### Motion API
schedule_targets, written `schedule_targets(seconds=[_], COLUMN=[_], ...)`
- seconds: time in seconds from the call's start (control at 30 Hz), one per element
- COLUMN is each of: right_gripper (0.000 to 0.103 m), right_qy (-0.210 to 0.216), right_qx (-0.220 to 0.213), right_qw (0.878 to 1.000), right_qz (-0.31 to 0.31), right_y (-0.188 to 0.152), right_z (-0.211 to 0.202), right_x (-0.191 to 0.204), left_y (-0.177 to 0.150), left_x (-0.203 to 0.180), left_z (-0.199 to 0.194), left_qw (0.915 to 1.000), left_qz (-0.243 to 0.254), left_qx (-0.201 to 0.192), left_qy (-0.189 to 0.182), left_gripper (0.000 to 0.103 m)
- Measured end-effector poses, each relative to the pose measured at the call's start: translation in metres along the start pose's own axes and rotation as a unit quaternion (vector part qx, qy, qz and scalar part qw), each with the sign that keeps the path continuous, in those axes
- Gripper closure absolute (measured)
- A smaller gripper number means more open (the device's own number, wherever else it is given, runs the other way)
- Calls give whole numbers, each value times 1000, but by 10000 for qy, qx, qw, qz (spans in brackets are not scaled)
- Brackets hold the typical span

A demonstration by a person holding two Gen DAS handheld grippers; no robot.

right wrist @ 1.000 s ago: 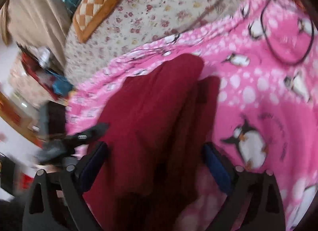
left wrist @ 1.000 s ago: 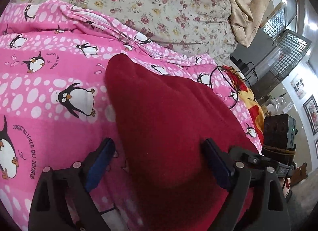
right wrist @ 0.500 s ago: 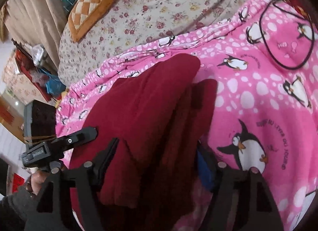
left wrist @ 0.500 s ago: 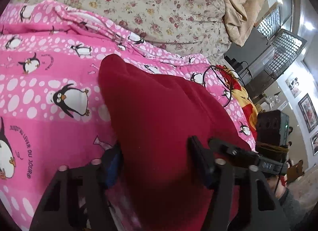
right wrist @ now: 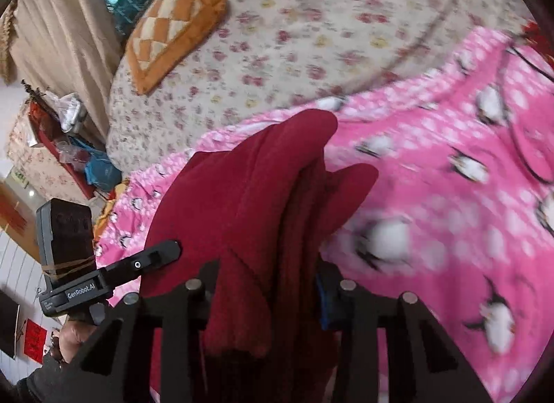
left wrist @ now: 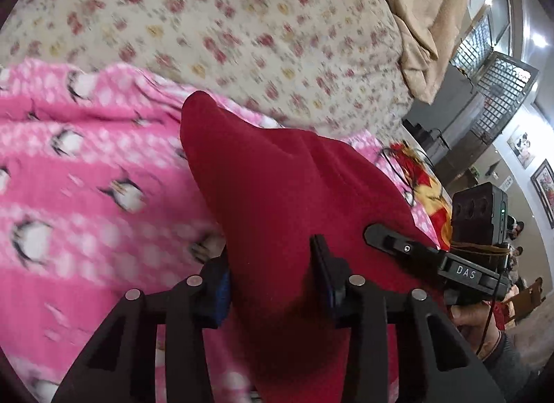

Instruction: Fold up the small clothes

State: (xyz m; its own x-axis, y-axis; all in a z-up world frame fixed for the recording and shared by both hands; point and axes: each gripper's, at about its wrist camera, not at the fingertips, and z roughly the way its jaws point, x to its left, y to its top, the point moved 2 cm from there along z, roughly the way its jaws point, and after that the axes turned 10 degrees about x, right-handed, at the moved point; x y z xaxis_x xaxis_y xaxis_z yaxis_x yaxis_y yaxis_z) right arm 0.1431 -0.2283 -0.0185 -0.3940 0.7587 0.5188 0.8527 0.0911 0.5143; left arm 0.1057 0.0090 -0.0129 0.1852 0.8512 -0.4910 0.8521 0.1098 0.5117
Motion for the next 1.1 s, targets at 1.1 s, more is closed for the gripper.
schedule_targets(seconds=[1.1], right_gripper=[85], right_qy=[-1960], right_qx=[1430], right_qw=[9514], right_qz=[-1899], right_y=[-64], right_z=[78], right_x=[82], left_y=[-2], left_x=[45], left_z=[35], left_qw=[9813], left_qz=[-585], left_qx=[141], left_qy=[1826], left_gripper=[46])
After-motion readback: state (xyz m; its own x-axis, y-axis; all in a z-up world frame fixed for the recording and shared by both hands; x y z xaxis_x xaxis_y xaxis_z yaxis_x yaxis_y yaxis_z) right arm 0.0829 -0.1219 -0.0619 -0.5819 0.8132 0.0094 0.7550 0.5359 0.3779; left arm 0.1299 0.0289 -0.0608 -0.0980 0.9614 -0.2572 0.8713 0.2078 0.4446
